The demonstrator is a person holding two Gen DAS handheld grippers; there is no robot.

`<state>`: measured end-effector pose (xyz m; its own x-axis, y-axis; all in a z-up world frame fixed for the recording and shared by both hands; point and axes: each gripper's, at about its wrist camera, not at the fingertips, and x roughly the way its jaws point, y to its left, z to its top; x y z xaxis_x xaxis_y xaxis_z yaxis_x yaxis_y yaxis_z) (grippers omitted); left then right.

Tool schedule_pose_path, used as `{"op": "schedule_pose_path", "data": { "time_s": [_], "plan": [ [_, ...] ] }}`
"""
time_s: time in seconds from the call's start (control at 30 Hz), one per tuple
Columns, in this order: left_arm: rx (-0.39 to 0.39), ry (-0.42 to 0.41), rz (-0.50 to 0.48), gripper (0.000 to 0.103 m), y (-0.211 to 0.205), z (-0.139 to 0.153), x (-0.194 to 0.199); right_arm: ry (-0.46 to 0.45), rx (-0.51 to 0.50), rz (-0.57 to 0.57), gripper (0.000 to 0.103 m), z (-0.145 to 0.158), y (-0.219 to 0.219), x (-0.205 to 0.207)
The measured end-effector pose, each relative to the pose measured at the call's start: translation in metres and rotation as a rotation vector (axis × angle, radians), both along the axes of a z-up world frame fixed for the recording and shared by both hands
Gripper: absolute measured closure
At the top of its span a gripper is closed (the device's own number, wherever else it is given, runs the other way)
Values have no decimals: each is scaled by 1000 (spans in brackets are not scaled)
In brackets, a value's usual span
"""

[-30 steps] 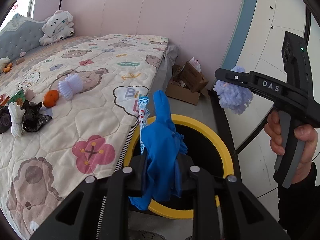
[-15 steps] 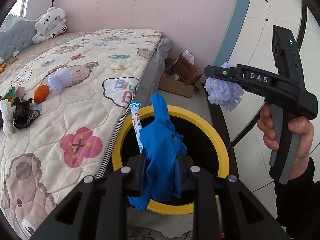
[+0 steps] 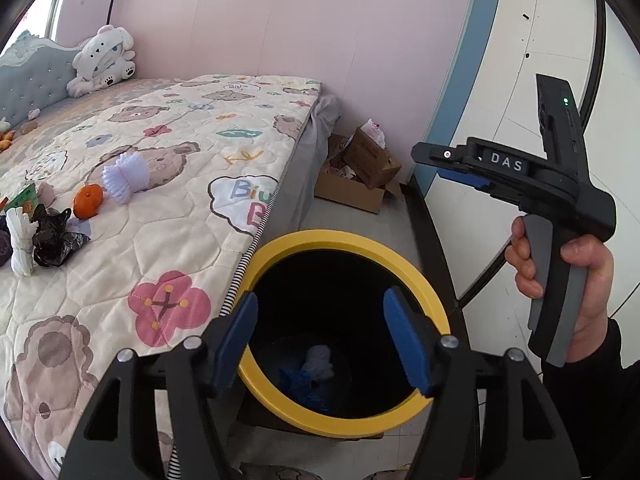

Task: Collect trash
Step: 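Drop the blue bag into the yellow-rimmed bin while the right tool drops the lavender bundle, then grasp the black plastic bag with the left tool while the right tool grasps the white mesh bundle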

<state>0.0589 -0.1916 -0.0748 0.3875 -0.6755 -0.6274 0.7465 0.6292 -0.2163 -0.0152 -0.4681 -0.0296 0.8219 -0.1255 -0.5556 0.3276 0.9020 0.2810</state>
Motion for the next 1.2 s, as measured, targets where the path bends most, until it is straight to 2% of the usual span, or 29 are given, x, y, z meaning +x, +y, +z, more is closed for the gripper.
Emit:
{"op": "schedule_pose_path", "data": {
  "time_s": [0.33, 0.47, 0.73, 1.2],
  "plan": [
    [-20, -41, 94, 22, 21, 12, 15, -7, -7, 13, 41, 1, 5, 7],
    [-24, -67, 145, 20, 36, 16, 26, -12, -10, 33, 40, 4, 12, 19],
    [-35, -109, 264, 15, 77, 25, 51, -19, -37, 102, 37, 11, 46, 56],
    [-41, -156, 466, 8, 157, 40, 101, -25, -48, 227, 26, 18, 109, 137]
  ]
}}
